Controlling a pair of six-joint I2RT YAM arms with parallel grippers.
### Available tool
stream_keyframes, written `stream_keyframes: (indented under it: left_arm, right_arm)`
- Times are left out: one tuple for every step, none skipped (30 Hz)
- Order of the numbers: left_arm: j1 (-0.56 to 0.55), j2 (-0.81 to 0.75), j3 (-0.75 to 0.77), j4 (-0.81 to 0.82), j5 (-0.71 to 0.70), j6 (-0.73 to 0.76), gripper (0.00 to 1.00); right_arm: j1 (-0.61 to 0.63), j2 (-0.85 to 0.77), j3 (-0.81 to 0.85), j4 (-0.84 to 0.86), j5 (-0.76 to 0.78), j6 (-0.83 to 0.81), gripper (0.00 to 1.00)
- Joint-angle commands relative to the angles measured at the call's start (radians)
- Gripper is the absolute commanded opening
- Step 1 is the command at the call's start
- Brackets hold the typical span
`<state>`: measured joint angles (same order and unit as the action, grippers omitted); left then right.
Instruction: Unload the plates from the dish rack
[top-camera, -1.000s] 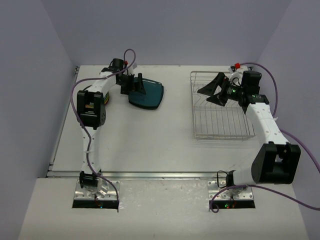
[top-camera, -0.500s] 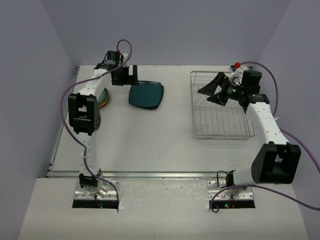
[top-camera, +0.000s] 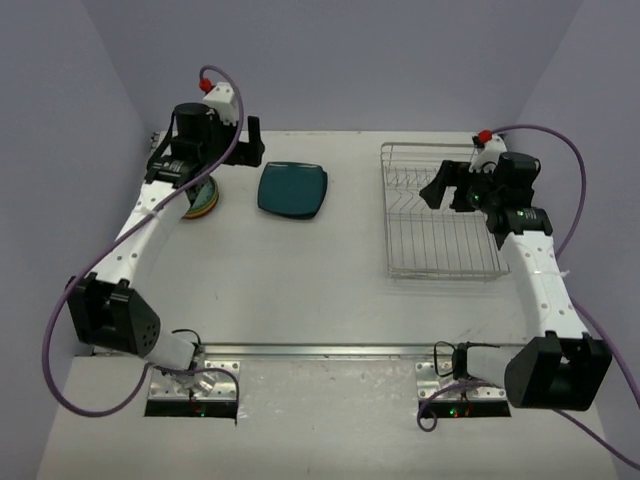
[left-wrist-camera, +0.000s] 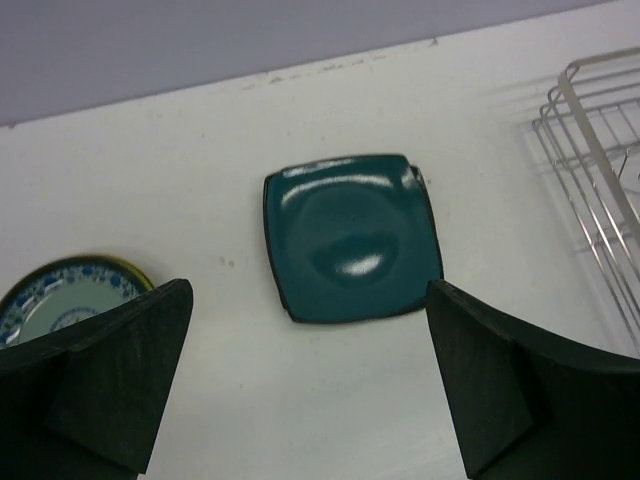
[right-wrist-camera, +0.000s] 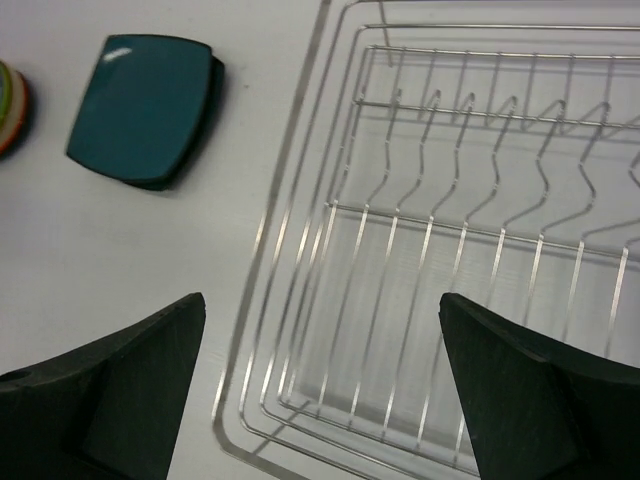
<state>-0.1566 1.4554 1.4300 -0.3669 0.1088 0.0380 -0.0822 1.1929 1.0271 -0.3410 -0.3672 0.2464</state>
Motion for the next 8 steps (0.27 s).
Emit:
stream_keyframes:
  left_arm:
    - [0.002,-0.195,-0.203,0.058,-0.015,0.099,1.00]
    - [0.002,-0.248,-0.239,0.046,-0.032,0.105,1.00]
    - [0.002,-0.287,-0.276,0.033,-0.047,0.110,1.00]
    - [0.002,-0.307,-0.312,0.021,-0.057,0.115,1.00]
    - [0.002,-0.337,-0.343,0.015,-0.067,0.119,1.00]
    - [0.002,-0.367,-0.360,0.014,-0.075,0.121,1.00]
    - [0.002,-0.387,-0.380,0.012,-0.084,0.118,1.00]
    - [0.002,-0.402,-0.402,0.008,-0.093,0.113,1.00]
  right_arm:
    - [-0.002,-0.131,-0.120,0.072,0.220,-0.196,0.99]
    - [-0.002,-0.179,-0.168,0.083,0.230,-0.215,0.99]
    - [-0.002,-0.226,-0.215,0.092,0.238,-0.227,0.99]
    - [-0.002,-0.260,-0.252,0.097,0.244,-0.229,0.99]
    - [-0.002,-0.276,-0.281,0.101,0.244,-0.229,0.99]
    - [-0.002,-0.302,-0.295,0.103,0.244,-0.228,0.99]
    - [-0.002,-0.324,-0.313,0.103,0.243,-0.226,0.99]
    - [-0.002,-0.340,-0.334,0.103,0.240,-0.224,0.99]
